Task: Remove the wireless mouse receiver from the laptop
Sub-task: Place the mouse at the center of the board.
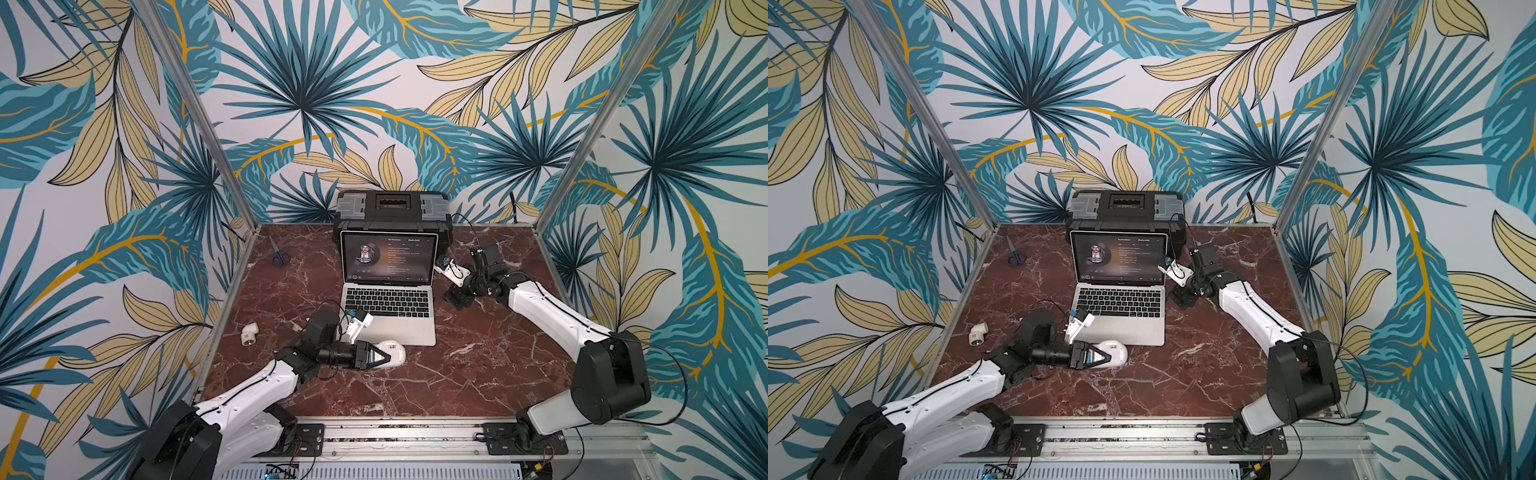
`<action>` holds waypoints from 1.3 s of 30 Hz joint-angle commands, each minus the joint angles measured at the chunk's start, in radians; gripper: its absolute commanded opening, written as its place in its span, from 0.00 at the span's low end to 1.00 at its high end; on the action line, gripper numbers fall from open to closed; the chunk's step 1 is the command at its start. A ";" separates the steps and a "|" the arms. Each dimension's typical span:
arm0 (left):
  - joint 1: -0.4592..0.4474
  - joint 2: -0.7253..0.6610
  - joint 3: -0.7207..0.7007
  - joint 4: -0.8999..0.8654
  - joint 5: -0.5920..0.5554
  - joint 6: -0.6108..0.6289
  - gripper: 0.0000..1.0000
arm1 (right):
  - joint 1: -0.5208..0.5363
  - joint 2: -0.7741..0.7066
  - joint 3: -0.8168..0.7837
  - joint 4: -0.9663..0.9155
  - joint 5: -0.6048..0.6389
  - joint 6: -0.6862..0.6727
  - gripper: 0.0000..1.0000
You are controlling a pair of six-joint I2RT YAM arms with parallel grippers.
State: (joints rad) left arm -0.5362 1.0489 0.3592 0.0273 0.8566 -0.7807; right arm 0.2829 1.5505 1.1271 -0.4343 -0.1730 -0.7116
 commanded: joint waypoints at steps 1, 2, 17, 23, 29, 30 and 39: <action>-0.008 -0.015 -0.048 -0.048 -0.039 -0.073 0.00 | -0.021 0.057 0.017 -0.017 -0.066 -0.206 0.85; -0.009 -0.013 -0.053 -0.061 -0.055 -0.070 0.00 | -0.034 0.085 0.032 -0.028 -0.092 -0.226 0.85; -0.042 0.153 -0.030 -0.093 -0.194 -0.016 0.08 | -0.053 0.416 0.270 -0.231 -0.209 -0.380 0.76; -0.044 0.215 -0.031 -0.070 -0.217 0.003 0.09 | -0.053 0.457 0.310 -0.256 -0.243 -0.401 0.75; -0.044 0.266 -0.028 -0.045 -0.220 0.001 0.12 | -0.047 0.489 0.347 -0.296 -0.203 -0.434 0.75; -0.045 0.270 -0.026 -0.046 -0.218 0.001 0.13 | -0.045 0.495 0.351 -0.305 -0.185 -0.436 0.75; -0.044 0.258 -0.029 -0.063 -0.235 0.001 0.35 | -0.020 0.534 0.372 -0.312 -0.143 -0.455 0.77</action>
State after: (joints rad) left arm -0.5766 1.2953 0.3321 0.0330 0.6994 -0.7925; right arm 0.2474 2.0487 1.4796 -0.7124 -0.3351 -1.1465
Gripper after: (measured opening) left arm 0.351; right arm 0.772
